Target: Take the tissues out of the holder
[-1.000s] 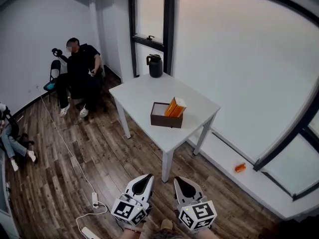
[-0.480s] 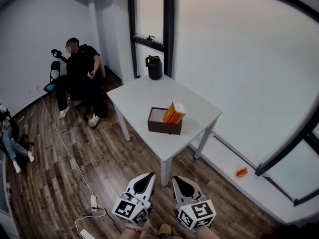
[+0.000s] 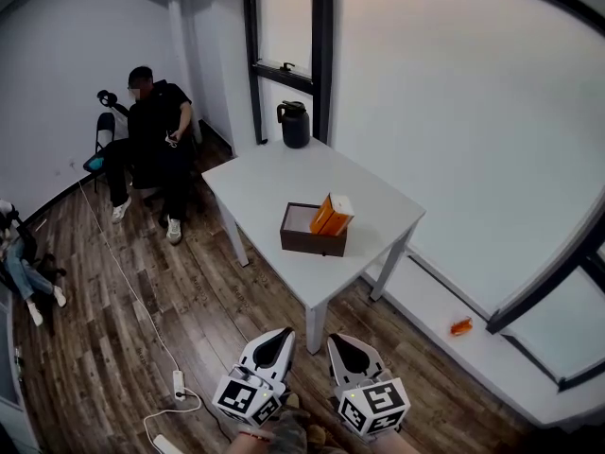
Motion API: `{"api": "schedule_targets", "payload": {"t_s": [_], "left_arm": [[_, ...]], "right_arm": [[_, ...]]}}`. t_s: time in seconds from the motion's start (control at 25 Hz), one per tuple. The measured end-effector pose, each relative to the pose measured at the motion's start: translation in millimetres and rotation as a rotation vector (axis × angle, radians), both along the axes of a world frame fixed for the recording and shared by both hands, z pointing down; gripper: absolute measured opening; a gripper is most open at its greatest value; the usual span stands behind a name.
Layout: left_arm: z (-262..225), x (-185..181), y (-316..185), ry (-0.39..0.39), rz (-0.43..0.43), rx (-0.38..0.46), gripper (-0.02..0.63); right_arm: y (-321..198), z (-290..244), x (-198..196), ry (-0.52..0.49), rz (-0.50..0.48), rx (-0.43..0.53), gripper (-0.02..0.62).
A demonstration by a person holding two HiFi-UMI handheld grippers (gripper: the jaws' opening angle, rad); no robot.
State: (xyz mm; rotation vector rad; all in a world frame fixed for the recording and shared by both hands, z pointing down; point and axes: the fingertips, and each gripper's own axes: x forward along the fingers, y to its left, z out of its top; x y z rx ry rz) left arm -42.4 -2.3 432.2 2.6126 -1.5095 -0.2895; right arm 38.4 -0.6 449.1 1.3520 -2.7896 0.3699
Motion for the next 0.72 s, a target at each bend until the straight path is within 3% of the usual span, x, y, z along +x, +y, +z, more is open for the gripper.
{"api": "schedule_targets", "payload": {"t_s": [0.72], "left_arm": [[-7,-3,-129,0.016,0.079,0.021,0.005]], "right_arm": [[-115,-5,-13,0.017,0.058,0.002,0.005]]}}
